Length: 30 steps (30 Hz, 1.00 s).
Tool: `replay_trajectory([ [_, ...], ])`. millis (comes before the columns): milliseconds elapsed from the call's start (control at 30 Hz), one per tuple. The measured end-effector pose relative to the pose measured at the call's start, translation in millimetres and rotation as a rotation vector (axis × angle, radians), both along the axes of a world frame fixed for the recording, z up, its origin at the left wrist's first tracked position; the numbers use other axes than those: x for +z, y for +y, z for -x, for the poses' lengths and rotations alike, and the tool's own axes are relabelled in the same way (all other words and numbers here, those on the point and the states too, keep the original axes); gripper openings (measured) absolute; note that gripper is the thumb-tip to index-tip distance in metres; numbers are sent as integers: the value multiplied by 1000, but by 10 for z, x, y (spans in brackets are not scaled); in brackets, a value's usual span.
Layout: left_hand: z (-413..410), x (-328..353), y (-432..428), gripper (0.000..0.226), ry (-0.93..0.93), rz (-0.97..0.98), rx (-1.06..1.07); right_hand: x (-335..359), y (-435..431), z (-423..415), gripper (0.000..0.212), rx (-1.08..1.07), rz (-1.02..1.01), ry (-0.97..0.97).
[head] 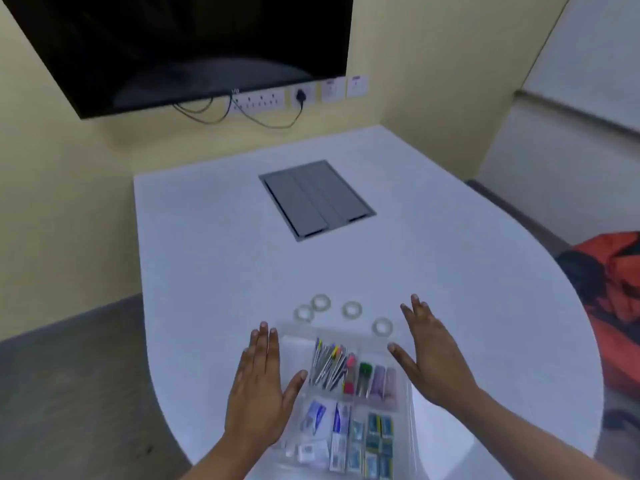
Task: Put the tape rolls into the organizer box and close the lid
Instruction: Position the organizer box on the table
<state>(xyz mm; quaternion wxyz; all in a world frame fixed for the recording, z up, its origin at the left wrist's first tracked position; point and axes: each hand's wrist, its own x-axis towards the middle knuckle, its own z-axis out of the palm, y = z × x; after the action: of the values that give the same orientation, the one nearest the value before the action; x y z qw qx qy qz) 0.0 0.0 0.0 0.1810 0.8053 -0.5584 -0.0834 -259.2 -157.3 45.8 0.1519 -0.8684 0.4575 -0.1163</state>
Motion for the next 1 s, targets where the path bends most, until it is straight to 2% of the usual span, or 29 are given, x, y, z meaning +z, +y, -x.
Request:
replay_trajectory([
  [133,67,-358,254,84,77,-100,-4,-416,497,119,77,-130,-166,64],
  [367,1,-653,486,84,17,-229,-85,-870,973,119,81,-97,-224,213],
  [500,-46,-698,522,84,55,-202,-121,-984,1028,166,95,-47,-205,355],
  [600,-63,-691,520,85,101,-172,-140,-1013,1024,210,95,-8,-191,427],
  [800,-238,-679,488,84,143,-150,-145,-1036,1033,223,94,-8,-179,434],
  [1000,-761,-761,317,79,137,-198,-57,-1061,1025,236,93,-24,-175,413],
])
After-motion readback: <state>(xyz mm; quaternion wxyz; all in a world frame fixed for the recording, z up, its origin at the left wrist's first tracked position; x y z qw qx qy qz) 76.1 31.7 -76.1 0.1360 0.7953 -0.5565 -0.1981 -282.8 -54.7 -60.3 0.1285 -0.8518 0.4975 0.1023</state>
